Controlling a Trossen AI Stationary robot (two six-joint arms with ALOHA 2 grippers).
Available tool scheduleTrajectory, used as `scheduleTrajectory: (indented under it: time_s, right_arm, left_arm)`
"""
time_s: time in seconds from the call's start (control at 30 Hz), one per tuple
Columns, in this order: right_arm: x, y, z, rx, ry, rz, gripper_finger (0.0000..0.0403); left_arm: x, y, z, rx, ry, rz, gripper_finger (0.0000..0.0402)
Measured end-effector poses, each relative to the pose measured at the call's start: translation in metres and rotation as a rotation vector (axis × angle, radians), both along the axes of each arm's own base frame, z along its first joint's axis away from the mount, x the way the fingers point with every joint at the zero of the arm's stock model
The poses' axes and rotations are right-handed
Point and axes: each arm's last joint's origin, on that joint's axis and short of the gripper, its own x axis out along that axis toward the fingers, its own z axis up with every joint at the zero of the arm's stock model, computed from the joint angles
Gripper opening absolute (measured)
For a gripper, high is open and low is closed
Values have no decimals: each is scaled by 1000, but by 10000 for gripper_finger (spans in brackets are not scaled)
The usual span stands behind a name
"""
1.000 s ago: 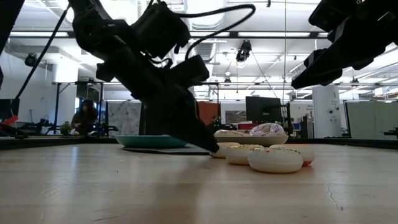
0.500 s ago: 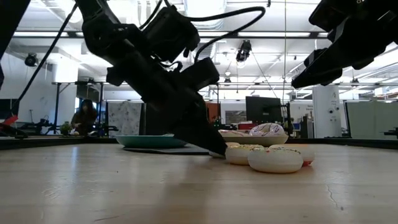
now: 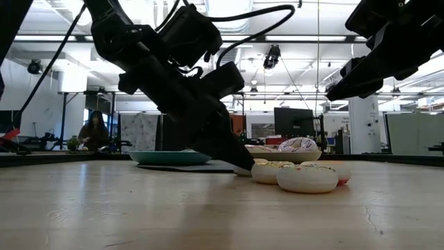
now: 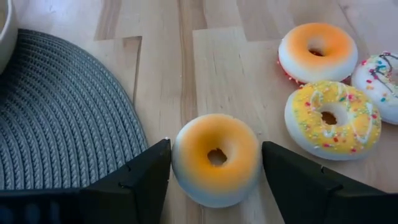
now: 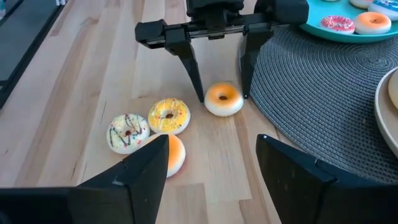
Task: Pick & Place donuts
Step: Put the small top orange donut on the green plate
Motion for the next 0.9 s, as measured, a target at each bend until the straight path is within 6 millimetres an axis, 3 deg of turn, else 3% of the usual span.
scheduleTrajectory:
  time_s: [0.9]
  right_arm:
    - [0,0,0,-3,-9,-16,233]
  left_arm:
    - [-2,0,-2,-8,16,-5,224]
